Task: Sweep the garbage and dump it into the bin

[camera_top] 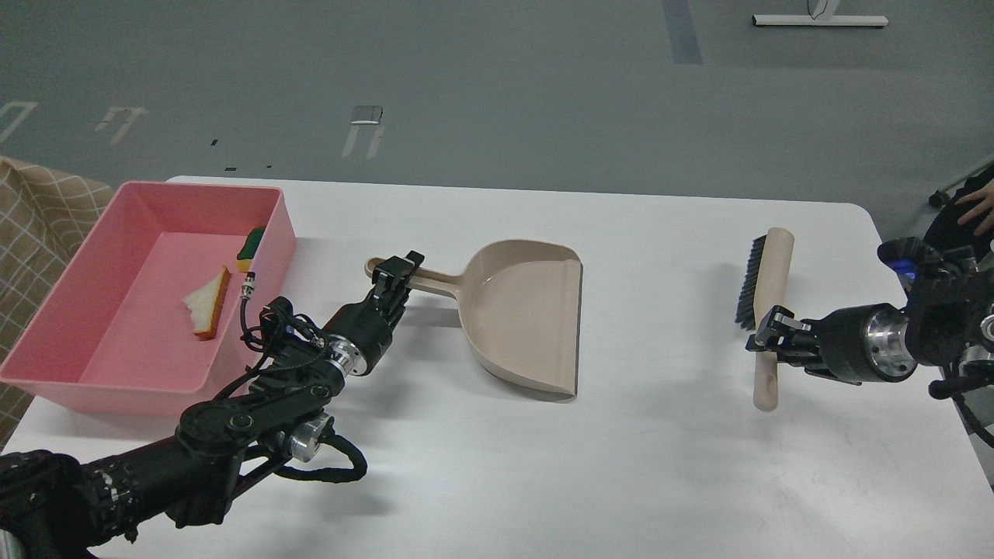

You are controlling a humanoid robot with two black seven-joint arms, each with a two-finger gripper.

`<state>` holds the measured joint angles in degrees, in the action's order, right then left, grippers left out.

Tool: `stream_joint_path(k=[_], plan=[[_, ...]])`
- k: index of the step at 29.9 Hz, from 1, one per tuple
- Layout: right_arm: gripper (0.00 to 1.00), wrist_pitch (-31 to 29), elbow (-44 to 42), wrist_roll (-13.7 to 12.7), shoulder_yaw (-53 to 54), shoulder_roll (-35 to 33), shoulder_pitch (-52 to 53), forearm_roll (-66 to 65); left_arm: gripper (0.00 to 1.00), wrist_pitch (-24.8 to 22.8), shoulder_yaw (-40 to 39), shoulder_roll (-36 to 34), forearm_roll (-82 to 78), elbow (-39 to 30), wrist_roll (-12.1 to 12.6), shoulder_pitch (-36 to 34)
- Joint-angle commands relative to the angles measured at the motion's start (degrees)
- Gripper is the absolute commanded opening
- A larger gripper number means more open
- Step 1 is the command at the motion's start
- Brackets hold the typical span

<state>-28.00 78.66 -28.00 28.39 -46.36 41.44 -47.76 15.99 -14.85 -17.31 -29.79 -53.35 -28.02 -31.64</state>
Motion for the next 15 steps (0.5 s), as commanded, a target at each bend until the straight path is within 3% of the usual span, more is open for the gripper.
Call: stream_joint_path(k=[1, 3, 8, 15], plan=[[0.43, 0.0, 0.0, 0.0, 0.09, 0.13, 0.13, 0.13, 0.55, 0.0, -0.17, 0.0, 0.0, 0.0, 0.02, 0.0], [0.55, 0.0, 0.0, 0.0, 0.17, 0.13, 0.22, 0.21, 0.63, 0.0, -0.26, 0.0, 0.08, -0.09, 0.02, 0.0], [0.74, 0.0, 0.09, 0.0, 0.17, -0.04, 0.22, 0.22, 0.73, 0.0, -0.26, 0.09, 0.08, -0.27, 0.02, 0.09], [0.83, 0.0, 0.26, 0.0, 0.17, -0.04, 0.13, 0.22, 0.81, 0.0, -0.09, 0.0, 0.0, -0.97, 0.02, 0.62]])
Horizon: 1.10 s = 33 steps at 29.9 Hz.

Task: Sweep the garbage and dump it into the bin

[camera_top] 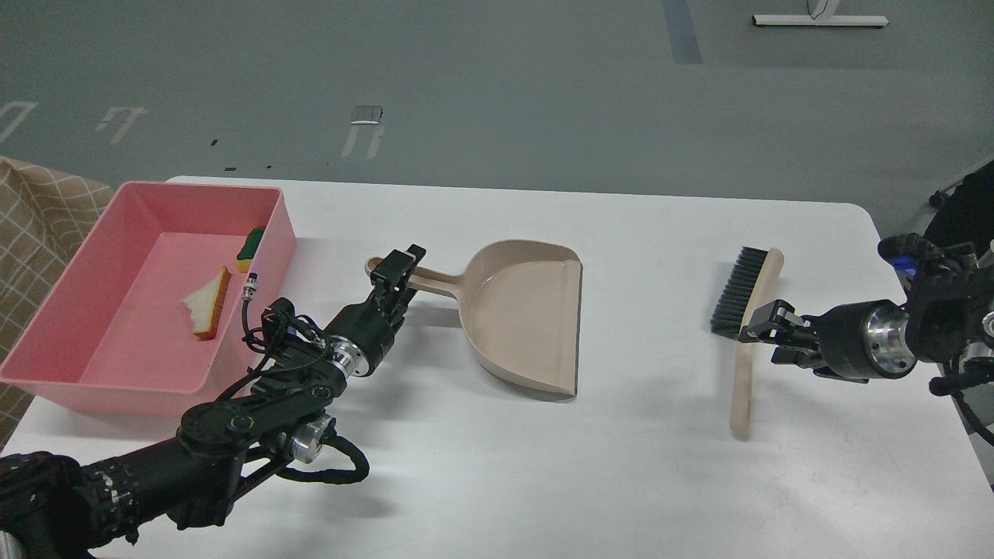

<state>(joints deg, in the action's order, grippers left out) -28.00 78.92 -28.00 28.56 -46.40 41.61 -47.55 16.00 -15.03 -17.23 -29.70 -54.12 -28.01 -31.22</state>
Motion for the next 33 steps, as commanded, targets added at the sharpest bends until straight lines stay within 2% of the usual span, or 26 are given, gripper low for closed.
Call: stream_joint_path(k=[1, 6, 16, 24, 33], plan=[[0.88, 0.0, 0.01, 0.0, 0.09, -0.01, 0.05, 0.09, 0.83, 0.0, 0.09, -0.09, -0.1, -0.28, 0.01, 0.37], [0.91, 0.0, 0.27, 0.0, 0.26, -0.09, 0.22, 0.09, 0.84, 0.0, 0.0, -0.09, -0.1, -0.63, 0.01, 0.81], [0.91, 0.0, 0.36, 0.0, 0.62, 0.43, 1.37, 0.18, 0.87, 2.45, -0.08, -4.83, -0.1, -9.59, 0.01, 2.48], [0.91, 0.0, 0.45, 0.0, 0.62, 0.34, 1.54, 0.09, 0.87, 4.12, 0.18, -7.65, -0.19, -13.9, 0.01, 5.11], [0.92, 0.0, 0.71, 0.0, 0.88, 0.34, 3.03, 0.18, 0.88, 8.43, 0.18, -12.04, -0.19, -23.03, 0.01, 7.22]])
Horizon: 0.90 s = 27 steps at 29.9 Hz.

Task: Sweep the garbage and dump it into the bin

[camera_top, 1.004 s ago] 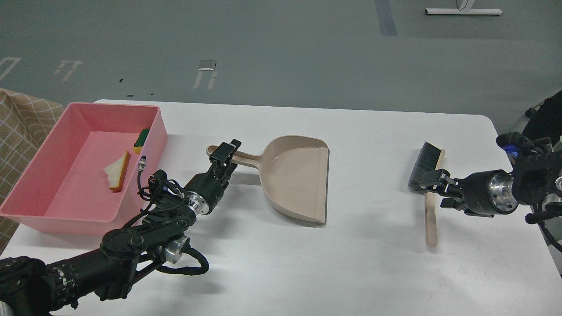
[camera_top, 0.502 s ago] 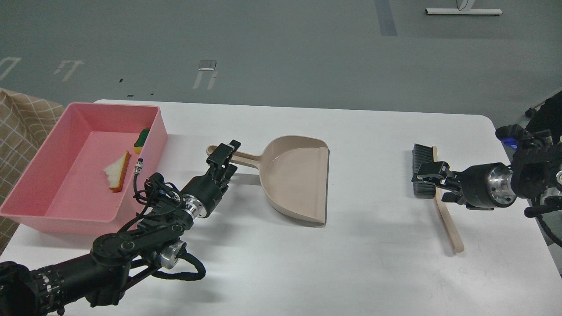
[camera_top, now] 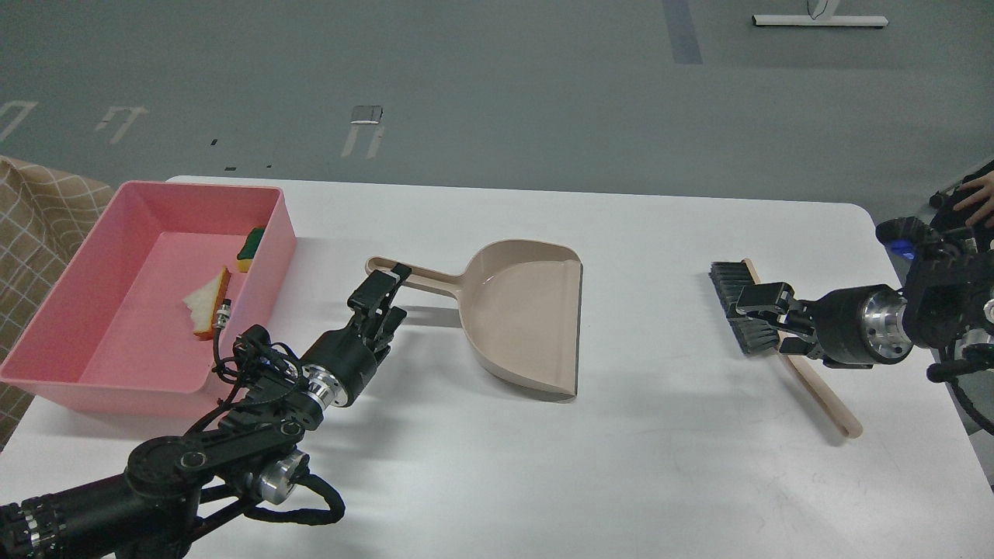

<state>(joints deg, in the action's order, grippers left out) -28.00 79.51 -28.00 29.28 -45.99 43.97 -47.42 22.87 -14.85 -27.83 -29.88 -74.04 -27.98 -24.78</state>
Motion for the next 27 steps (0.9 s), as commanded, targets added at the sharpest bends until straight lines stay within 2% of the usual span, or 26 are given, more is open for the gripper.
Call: stream_joint_path(k=[1, 4, 9, 13, 18, 24, 27], plan=[[0.93, 0.0, 0.29, 0.0, 0.33, -0.06, 0.86, 0.05, 0.88, 1.91, 0.0, -1.87, 0.0, -3.91, -0.02, 0.88], [0.94, 0.0, 1.44, 0.0, 1.39, -0.41, 1.3, 0.05, 0.89, 3.23, 0.0, -3.81, 0.0, -7.43, -0.02, 1.14], [0.98, 0.0, 2.05, 0.0, 10.42, 0.2, 1.04, 0.05, 0.91, 5.13, -0.53, -8.02, 0.0, -14.89, -0.02, 0.97], [0.98, 0.0, 2.67, 0.0, 15.34, 1.77, 0.6, 0.13, 0.97, 5.08, -1.4, -9.52, 0.09, -17.44, -0.02, 0.0], [0.99, 0.0, 2.14, 0.0, 24.23, 4.85, 0.24, 0.14, 0.97, 4.81, -3.69, -9.35, 0.35, -18.24, -0.02, -4.3], [0.98, 0.0, 0.21, 0.0, 40.74, 12.67, -1.95, 0.14, 0.97, 4.73, -3.17, -10.23, 0.88, -17.89, -0.02, -13.0], [0.98, 0.0, -1.99, 0.0, 51.64, 22.42, -4.5, 0.14, 0.97, 4.38, -2.73, -12.07, 1.14, -17.45, -0.02, -17.22]])
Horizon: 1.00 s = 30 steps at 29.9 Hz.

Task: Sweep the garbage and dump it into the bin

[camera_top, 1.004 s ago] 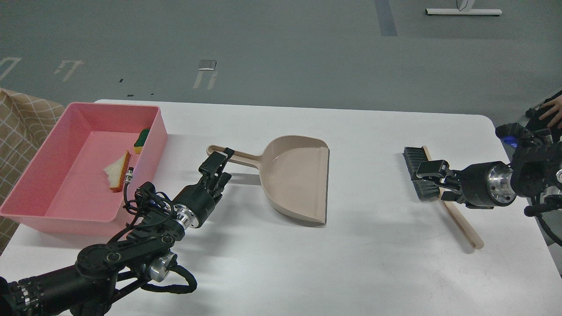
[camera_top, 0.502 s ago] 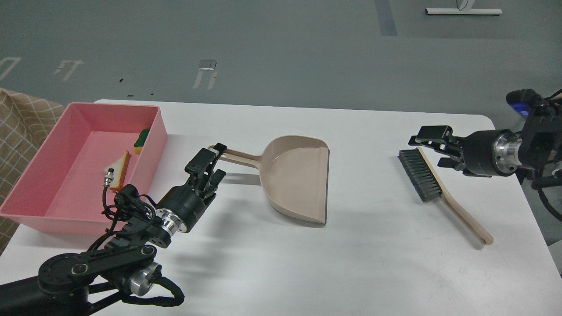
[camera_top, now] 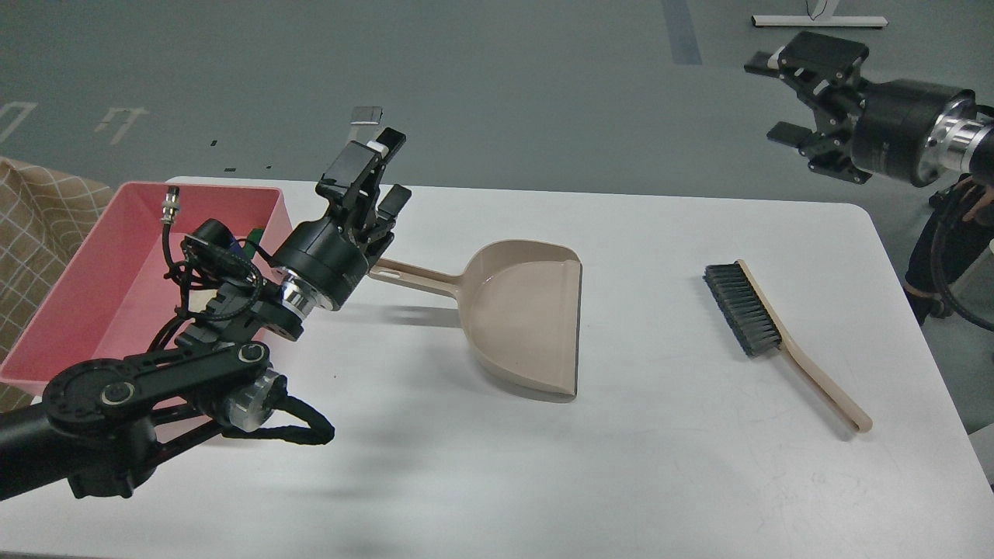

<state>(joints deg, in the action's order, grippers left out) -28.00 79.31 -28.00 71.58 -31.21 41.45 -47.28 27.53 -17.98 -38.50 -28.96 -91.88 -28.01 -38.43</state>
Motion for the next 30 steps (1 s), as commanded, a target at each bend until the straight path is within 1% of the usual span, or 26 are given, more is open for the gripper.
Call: stream_joint_path(k=[1, 3, 4, 7, 9, 11, 13, 17, 19, 20, 21, 23, 24, 25, 27, 29, 30], plan=[[0.98, 0.0, -2.4, 0.0, 13.45, 11.48, -2.86, -0.01, 0.97, -0.45, 1.45, -1.92, 0.65, 0.65, 0.01, -5.85], [0.98, 0.0, -2.76, 0.0, 16.99, 15.28, -3.48, -0.01, 0.97, -0.54, 2.77, -2.28, 1.18, 0.74, 0.01, -8.76], [0.97, 0.0, -3.02, 0.0, 20.14, 18.78, -3.57, -0.01, 0.97, -0.54, 4.08, -2.72, 1.97, 1.0, 0.01, -11.3], [0.96, 0.0, -3.9, 0.0, 25.43, 25.56, -2.96, -0.01, 0.97, -0.46, 5.59, -3.25, 4.51, 1.44, 0.01, -16.4], [0.95, 0.0, -4.52, 0.49, 27.11, 28.11, -2.43, -0.01, 0.97, -0.46, 5.67, -3.34, 5.75, 2.32, 0.01, -19.13], [0.95, 0.0, -4.87, 1.45, 27.82, 29.36, -1.64, -0.01, 0.97, -0.46, 5.67, -3.42, 6.37, 3.2, 0.01, -20.72], [0.95, 0.0, -6.44, 3.03, 28.61, 31.02, 0.2, -0.01, 0.97, -0.63, 5.33, -3.08, 6.72, 5.56, 0.01, -23.0], [0.95, 0.0, -8.91, 4.18, 28.79, 31.21, 2.75, -0.01, 0.97, -2.12, 4.71, -2.81, 6.63, 8.29, 0.01, -25.46], [0.91, 0.0, -10.84, 5.67, 28.79, 31.21, 4.6, 0.08, 0.97, -6.06, 4.01, -2.29, 6.72, 10.57, 0.01, -26.96], [0.91, 0.0, -11.46, 6.2, 28.79, 31.21, 4.87, 0.17, 0.97, -7.04, 3.31, -1.76, 6.72, 11.37, 0.01, -27.05], [0.92, 0.0, -13.12, 6.99, 28.79, 31.21, 5.74, 1.13, 0.97, -8.61, 0.78, -0.19, 6.72, 13.55, 0.01, -27.05], [0.92, 0.0, -15.32, 7.0, 28.53, 31.21, 6.8, 2.8, 0.97, -10.73, -2.05, 1.49, 6.72, 16.89, 0.01, -26.7], [0.92, 0.0, -17.77, 7.0, 28.18, 31.21, 7.76, 4.98, 0.97, -13.52, -4.5, 3.06, 6.72, 20.83, 0.01, -26.7], [0.92, 0.0, -19.1, 7.0, 28.17, 31.21, 8.29, 6.05, 0.97, -15.47, -5.65, 4.04, 6.81, 22.61, 0.01, -26.7], [0.93, 0.0, -25.49, 7.0, 27.65, 31.21, 10.83, 11.13, 0.97, -24.49, -11.26, 8.5, 7.07, 29.62, 0.01, -26.61], [0.93, 0.0, -28.85, 7.0, 27.21, 31.21, 12.07, 13.43, 0.97, -28.39, -14.0, 10.54, 7.33, 32.98, 0.01, -26.35], [0.93, 0.0, -31.91, 7.0, 26.6, 31.21, 13.21, 15.79, 0.97, -31.45, -16.1, 12.55, 7.68, 36.22, 0.01, -26.26]])
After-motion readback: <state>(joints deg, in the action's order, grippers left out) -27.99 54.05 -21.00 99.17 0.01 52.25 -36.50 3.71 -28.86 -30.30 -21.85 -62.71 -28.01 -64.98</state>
